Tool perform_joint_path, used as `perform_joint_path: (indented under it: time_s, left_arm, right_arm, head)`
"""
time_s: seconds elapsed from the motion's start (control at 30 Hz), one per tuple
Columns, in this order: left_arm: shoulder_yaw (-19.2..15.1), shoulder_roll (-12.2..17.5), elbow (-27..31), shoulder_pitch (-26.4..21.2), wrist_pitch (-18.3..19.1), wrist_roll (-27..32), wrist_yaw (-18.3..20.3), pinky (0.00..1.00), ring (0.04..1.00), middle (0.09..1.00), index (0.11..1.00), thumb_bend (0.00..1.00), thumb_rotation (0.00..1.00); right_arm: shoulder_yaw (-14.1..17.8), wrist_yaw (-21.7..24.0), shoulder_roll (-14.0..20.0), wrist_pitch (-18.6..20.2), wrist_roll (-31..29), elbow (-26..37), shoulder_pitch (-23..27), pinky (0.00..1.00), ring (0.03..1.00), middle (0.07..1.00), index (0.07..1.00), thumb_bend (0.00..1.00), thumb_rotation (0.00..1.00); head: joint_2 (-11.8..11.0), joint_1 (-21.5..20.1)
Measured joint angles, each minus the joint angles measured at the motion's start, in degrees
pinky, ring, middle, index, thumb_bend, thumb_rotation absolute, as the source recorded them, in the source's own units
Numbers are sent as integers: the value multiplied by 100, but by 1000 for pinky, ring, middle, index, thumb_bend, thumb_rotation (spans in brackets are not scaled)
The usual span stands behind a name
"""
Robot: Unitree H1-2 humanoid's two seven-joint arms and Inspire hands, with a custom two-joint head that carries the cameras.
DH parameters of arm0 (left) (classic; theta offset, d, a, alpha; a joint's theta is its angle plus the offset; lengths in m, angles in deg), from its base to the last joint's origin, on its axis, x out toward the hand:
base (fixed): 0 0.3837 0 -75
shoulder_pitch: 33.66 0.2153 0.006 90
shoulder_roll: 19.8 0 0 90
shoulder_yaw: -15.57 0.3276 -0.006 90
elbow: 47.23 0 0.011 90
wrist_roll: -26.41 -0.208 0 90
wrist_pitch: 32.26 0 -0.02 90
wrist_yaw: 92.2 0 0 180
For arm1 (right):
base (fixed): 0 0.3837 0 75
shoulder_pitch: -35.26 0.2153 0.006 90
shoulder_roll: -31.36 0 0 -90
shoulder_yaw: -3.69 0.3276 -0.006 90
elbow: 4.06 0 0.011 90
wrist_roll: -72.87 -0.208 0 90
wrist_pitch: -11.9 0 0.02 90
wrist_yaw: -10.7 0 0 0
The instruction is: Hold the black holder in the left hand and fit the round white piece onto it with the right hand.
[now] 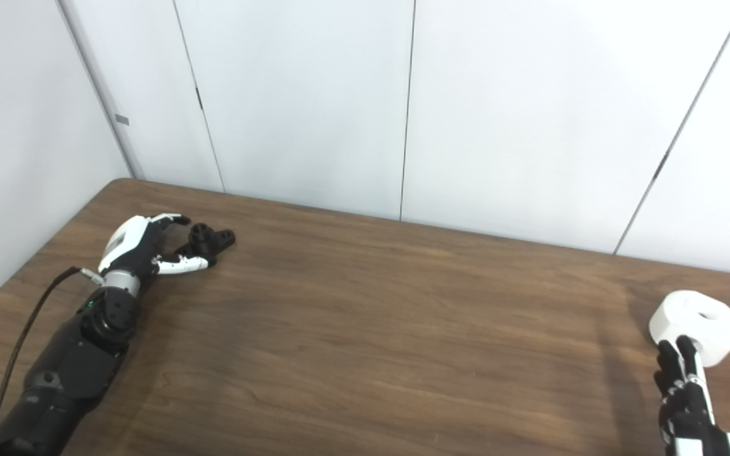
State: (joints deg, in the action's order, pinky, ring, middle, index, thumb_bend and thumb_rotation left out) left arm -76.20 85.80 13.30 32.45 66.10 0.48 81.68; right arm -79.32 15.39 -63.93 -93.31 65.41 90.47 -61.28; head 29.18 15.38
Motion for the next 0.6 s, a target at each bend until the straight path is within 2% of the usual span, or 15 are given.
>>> perform_joint_path:
  time_s: [0.27,0.6]
  left_arm:
    - [93,42,6,-53,146,-7,31,942,984,920,741,849,296]
    - [254,187,7,-89,237,-36,120,932,976,905,728,856,298]
  right_arm:
    - [1,-9,-6,-55,52,14,-17,1000,975,969,1000,623,968]
    - [2,-25,-32,-99,206,64,-43,1000,1000,967,1000,622,987]
  head:
    - [35,-18]
    - [62,-26]
